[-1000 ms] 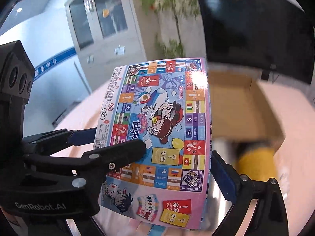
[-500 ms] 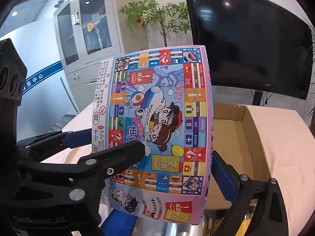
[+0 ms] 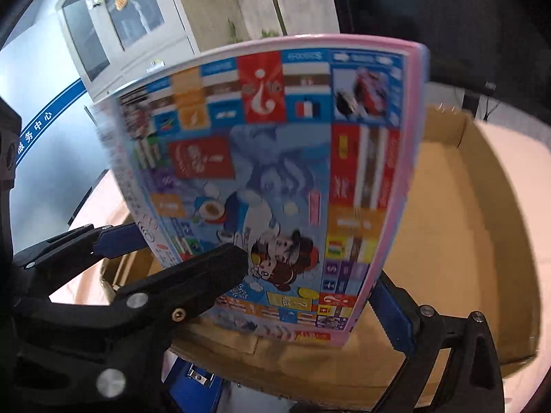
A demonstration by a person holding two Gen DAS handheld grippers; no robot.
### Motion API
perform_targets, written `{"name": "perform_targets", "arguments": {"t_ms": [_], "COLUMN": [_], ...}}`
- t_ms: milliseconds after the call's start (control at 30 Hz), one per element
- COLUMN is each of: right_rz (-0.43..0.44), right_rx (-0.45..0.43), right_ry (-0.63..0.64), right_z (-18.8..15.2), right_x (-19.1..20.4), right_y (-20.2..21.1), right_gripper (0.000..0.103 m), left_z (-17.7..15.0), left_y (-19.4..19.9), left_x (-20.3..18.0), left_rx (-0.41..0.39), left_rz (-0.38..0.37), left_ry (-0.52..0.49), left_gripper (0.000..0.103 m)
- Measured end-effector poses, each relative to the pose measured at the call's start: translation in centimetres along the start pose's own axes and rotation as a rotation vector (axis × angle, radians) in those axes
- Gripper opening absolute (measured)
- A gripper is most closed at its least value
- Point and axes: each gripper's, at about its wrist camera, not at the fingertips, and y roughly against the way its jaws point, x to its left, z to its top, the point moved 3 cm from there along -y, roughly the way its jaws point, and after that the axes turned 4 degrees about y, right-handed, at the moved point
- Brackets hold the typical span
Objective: Organize rigid objects
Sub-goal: 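Lift the game box and lay it flat inside the box, release, then grasp the silver metal can with the left gripper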
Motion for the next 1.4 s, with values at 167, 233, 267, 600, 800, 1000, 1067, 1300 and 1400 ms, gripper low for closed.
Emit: {"name": "perform_targets", "arguments": {"t_ms": [167,233,267,600,800,1000,1067,1300,1400], "right_rz": [0.003,0.026,0.045,0.152,0.171,0.058,0.037,-0.016,-0.026], "right_rx": [0.049,0.080,0.102,0.311,0.329,0.178,0.150,0.116,0.092], "right_ry": [0.006,-0.005,-0.017,-0.022,-0.033,0.043,0.040,0.008,0.007], "right_z": [0.1,0.2,0.2,-0.5,-0.8,-2.4,-2.9,-5.0,-7.0], "right_x": [0.3,0.5,0.4,0.8,1.1,3.1,3.1,1.4,0.9], "right_y": [-2.5,-3.0,-3.3,-8.4,-9.9,-4.7,-3.2,1.4,4.3], "right_gripper": [0.099,0.099,0.099,0.098,0.096,0.098,0.098,0.098,0.098], "left_z": [-0.2,0.0,0.0,-0.8,-1.6,-2.7,-2.9,-4.8,-6.1], "left_y": [-0.5,-0.5,-0.4,-1.9,-0.2,3.7,4.2,6.3,7.1], "left_x": [0.6,0.9,0.8,2.1,2.0,0.6,0.1,-2.3,-3.0], "left_rx": [0.032,0.051,0.057,0.165,0.109,0.027,0.029,0.028,0.046], "left_rz": [0.015,0.030,0.040,0.140,0.206,0.272,0.274,0.257,0.200], "left_ry": [0.033,0.051,0.057,0.068,0.041,0.017,0.013,0.000,0.009], "left_gripper": [0.067,0.067,0.067,0.066,0.066,0.069,0.069,0.069,0.069]}}
